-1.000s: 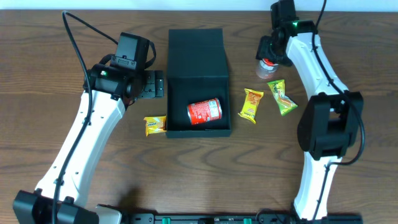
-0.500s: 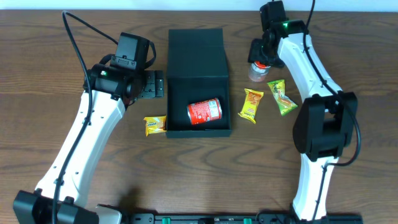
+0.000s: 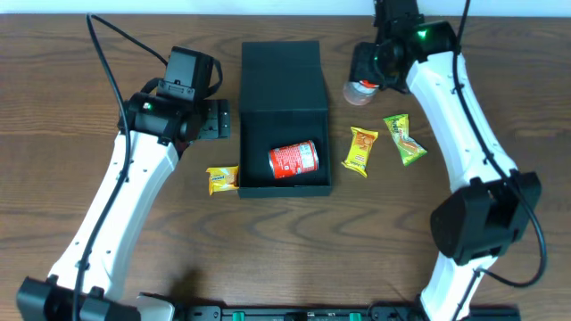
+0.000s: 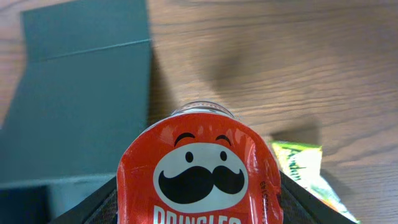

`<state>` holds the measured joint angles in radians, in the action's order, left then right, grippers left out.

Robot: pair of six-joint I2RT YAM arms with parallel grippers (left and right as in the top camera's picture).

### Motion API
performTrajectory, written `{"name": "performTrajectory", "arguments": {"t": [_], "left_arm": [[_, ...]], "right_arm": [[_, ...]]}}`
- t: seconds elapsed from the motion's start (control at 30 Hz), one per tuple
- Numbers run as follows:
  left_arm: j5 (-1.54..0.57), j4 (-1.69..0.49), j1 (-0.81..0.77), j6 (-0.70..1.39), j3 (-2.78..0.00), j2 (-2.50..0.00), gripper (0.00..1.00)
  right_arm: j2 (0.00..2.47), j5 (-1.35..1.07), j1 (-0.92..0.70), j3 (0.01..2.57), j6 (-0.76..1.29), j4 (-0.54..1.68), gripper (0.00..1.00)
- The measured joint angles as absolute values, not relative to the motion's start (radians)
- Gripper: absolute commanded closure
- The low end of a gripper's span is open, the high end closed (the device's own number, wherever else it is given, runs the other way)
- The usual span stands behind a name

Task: Pack container
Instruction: 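Lower the right gripper onto the right Pringles can and grasp it, then carry the can left into the box and lay it down with the right gripper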

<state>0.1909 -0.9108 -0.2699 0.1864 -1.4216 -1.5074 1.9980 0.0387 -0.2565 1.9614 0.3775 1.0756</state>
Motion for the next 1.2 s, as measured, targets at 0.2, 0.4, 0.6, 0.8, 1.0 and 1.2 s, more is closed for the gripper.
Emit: {"name": "performTrajectory", "arguments": {"t": [0.2,0.4,0.6,0.8,1.0,1.2], "left_arm": [[0.325,-0.909,-0.270,0.187,-1.431,-1.374,0.05],[0.427,-0.908,-0.270,0.187,-1.462,-1.240,0.05],[0.453,-0.909,-0.270,0.190,-1.462,-1.231,0.05],[0.456,-0.911,-0.270,0.190,-1.462,-1.234,0.04],[0.456,-0.918,-0.270,0.190,-1.462,-1.234,0.05],[0.456,-0.926,-0.270,0.190,-1.462,-1.234,0.05]], "right_arm": [[1.994,0.034,-0.322,1.961,0.374,1.125,0.48],[1.994,0.028,-0.394,1.961,0.374,1.134,0.48],[1.994,-0.014,-0.478,1.961,0.374,1.135,0.47],[1.994,-0.083,-0.544,1.961,0.376,1.134,0.47],[1.994,-0.142,-0.573,1.961,0.420,1.121,0.46],[1.993,-0.228,-0.562,1.944,0.491,1.062,0.49]]}}
